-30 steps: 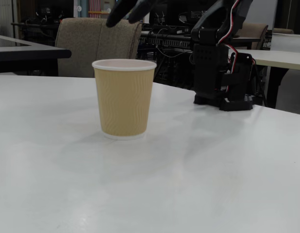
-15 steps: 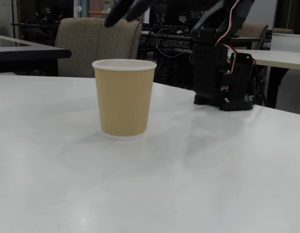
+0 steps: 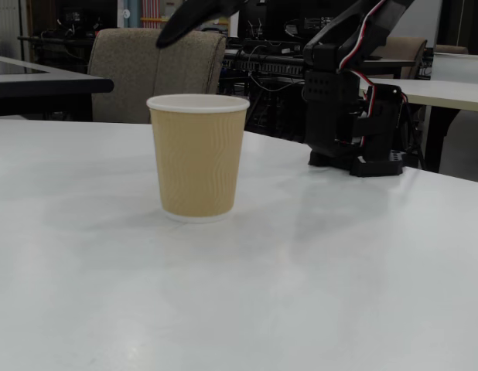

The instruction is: Grasp a red cube and put it in the cup.

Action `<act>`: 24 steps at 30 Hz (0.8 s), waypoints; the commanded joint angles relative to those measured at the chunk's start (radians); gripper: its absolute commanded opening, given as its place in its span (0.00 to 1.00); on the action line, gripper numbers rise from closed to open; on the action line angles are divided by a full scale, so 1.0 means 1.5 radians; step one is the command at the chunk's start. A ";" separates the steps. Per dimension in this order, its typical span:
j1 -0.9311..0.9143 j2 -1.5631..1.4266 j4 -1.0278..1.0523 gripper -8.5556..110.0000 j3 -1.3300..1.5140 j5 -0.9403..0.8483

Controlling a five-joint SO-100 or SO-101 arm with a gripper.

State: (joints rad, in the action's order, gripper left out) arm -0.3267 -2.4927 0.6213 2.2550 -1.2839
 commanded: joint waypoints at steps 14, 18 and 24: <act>-0.045 -0.114 -0.101 0.07 0.209 0.258; -0.041 -0.143 -0.108 0.07 0.251 0.329; -0.031 -0.191 -0.119 0.07 0.303 0.439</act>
State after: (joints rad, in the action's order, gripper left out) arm -0.3881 -2.7305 0.4648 2.7044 -0.7072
